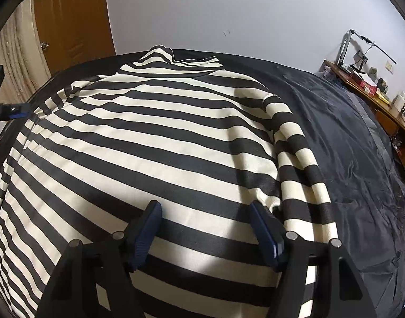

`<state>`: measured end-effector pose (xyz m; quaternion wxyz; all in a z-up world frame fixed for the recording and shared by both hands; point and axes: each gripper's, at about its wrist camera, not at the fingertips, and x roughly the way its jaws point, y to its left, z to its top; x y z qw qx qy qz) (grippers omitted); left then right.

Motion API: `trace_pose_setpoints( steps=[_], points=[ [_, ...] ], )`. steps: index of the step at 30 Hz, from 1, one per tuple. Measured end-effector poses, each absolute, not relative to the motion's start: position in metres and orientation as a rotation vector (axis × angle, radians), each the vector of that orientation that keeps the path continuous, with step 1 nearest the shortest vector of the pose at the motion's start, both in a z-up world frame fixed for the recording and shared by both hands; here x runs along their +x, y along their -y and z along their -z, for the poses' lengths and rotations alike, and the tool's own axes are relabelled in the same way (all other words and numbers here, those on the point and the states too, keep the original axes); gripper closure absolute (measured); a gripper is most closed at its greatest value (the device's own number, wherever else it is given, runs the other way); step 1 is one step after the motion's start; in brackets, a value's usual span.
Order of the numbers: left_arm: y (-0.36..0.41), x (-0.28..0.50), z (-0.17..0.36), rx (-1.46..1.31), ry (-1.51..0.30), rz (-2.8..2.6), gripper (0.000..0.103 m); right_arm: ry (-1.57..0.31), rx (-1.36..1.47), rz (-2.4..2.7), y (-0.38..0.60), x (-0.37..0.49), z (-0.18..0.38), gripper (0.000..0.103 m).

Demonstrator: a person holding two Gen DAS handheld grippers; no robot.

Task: Fold clothes
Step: 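Press both open grippers across the striped shirt to smooth it flat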

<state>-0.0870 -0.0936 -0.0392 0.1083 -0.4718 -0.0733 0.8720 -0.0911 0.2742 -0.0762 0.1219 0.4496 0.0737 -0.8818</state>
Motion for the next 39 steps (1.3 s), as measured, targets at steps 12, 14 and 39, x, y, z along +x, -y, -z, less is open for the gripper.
trace_pose_setpoints(
  steps=[12,14,39],
  points=[
    [0.078,-0.068,0.072,-1.573,-0.220,-2.722,0.000,-0.217,1.312,2.588,-0.279,-0.086,0.076,0.031],
    [0.088,-0.072,0.071,-1.580,-0.253,-2.782,0.000,-0.217,1.322,2.599,-0.285,-0.086,0.076,0.031],
    [0.117,-0.096,0.070,-1.594,-0.219,-2.795,0.000,-0.144,1.469,2.676,-0.367,-0.141,0.061,0.031]
  ],
)
